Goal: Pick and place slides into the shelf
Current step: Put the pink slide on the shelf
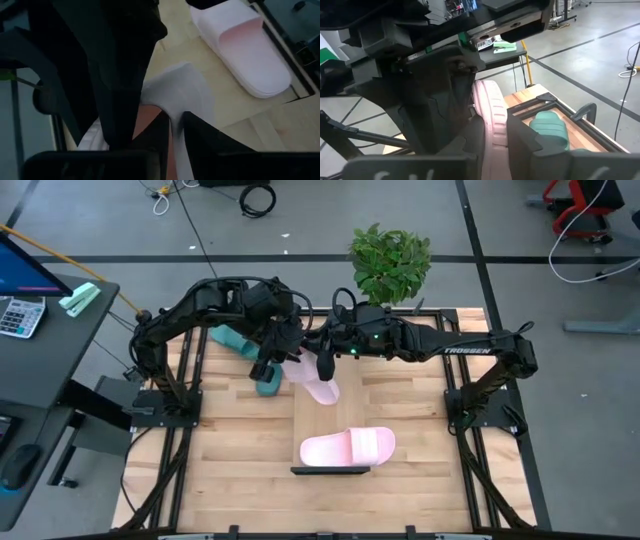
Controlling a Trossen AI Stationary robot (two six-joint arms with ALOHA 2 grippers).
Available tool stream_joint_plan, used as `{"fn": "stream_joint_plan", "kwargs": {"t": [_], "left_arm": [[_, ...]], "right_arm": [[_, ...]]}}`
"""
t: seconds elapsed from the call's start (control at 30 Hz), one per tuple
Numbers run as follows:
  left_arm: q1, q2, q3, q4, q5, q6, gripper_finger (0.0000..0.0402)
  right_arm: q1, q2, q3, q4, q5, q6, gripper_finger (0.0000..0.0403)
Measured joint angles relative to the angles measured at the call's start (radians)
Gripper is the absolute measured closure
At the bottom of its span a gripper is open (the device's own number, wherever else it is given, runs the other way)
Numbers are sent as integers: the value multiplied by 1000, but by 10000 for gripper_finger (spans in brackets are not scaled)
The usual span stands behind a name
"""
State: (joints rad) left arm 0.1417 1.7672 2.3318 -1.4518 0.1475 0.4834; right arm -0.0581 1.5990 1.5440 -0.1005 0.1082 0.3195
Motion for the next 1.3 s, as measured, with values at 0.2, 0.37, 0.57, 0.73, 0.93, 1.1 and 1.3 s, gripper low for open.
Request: {"fn": "stream_joint_plan", "kwargs": {"t": [0.2, 0.37, 0.57, 0.73, 0.93, 1.1, 1.3], "left_arm": [[0, 0, 0, 5, -52, 0, 349], [2, -7, 0, 32, -74, -1, 368], [1, -43, 0, 120, -155, -23, 375], [5, -93, 2, 188, -210, -26, 363], [8, -124, 2, 259, -259, -39, 351], [35, -154, 2, 315, -283, -173, 350], [63, -155, 2, 360, -146, -299, 346]], "right_arm": [[-2, -16, 0, -15, 7, -9, 345], [-13, -49, 0, -42, 37, -17, 345], [-19, -101, 0, -77, 88, -45, 346], [-18, -155, -1, -138, 124, -71, 349], [-18, -216, -1, -184, 194, -86, 350], [-18, -271, -1, -125, 235, -109, 350], [-18, -337, -1, -4, 236, -196, 350]]}}
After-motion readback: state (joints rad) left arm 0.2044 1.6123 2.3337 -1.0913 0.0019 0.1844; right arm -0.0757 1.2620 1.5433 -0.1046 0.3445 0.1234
